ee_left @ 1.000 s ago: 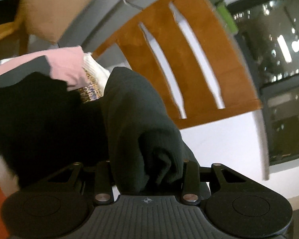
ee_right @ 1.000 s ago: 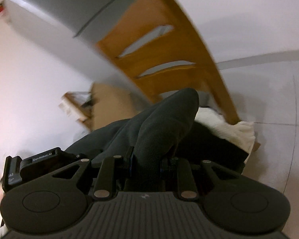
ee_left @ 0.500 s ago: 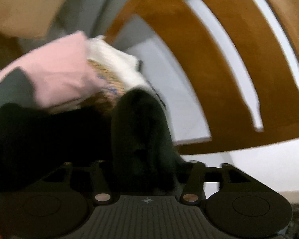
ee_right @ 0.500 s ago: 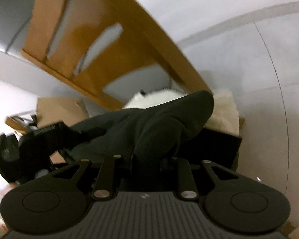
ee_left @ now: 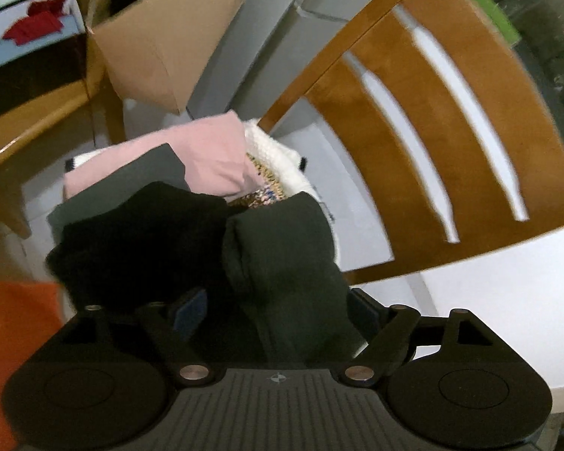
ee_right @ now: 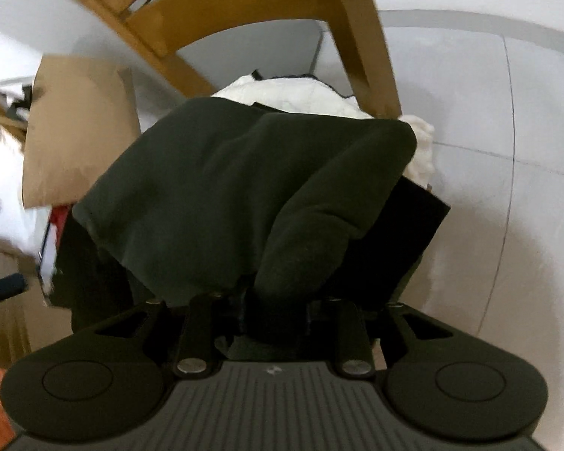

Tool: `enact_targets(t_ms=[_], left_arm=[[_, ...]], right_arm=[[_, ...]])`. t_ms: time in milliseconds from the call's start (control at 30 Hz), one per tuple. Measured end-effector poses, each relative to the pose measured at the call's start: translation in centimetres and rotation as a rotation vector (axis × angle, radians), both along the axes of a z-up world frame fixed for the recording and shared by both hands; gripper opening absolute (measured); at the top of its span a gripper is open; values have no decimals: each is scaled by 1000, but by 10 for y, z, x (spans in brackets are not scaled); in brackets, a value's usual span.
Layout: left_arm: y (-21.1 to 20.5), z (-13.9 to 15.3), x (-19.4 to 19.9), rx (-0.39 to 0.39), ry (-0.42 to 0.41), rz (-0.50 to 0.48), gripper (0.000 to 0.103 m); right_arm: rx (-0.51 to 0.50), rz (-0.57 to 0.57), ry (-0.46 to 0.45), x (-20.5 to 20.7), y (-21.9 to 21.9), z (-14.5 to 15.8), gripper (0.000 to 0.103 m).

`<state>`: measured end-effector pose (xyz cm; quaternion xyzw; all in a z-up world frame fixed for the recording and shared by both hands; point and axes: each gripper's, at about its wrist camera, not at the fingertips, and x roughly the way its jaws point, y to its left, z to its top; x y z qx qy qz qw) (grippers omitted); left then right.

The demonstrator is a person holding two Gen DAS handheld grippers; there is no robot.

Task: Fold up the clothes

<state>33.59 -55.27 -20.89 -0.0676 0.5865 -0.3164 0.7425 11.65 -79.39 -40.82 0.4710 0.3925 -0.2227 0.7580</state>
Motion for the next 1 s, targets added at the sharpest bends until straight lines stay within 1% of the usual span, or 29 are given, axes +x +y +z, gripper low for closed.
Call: enact_targets(t_ms=[67, 167, 267, 367, 533, 567, 600, 633, 667, 733, 800, 833, 900, 933, 1000], left_arm=[[13, 20, -17, -21, -20, 9, 85], [32, 47, -44, -32, -57, 14, 86], [47, 72, -70, -36, -99, 17, 87], [65, 98, -97, -55, -134, 27, 90], [94, 135, -135, -95, -190, 46, 92], [100, 142, -143, -103, -201, 51, 94], [106, 150, -150, -107, -214, 55, 95], [112, 157, -157, -107, -230, 57, 96], [118, 164, -164, -103, -250, 56, 97], [132, 178, -179, -95, -291, 55, 98], [146, 190, -192, -89, -316, 55, 99], [153, 195, -199, -86, -328, 55, 100], [168, 206, -213, -81, -357, 51, 101], [176, 211, -220, -79, -373, 48, 103], [191, 220, -235, -74, -403, 41, 103]], right_arm=[[-19, 28, 14, 1, -1, 10, 33], [-55, 71, 34, 1, 0, 30, 35], [-87, 116, 49, -12, 7, 55, 36], [-116, 166, 35, -25, 16, 88, 36], [-192, 307, -1, -45, 42, 152, 37], [-212, 337, -5, -49, 48, 165, 39], [-230, 362, -6, -51, 55, 176, 45], [-250, 384, -7, -55, 61, 188, 48], [-272, 407, -8, -58, 69, 201, 53], [-314, 443, -21, -68, 83, 225, 58], [-347, 463, -28, -77, 97, 247, 67], [-360, 470, -32, -81, 104, 257, 69], [-390, 482, -40, -91, 119, 277, 81], [-405, 488, -46, -97, 126, 287, 83], [-428, 499, -56, -108, 141, 305, 89]])
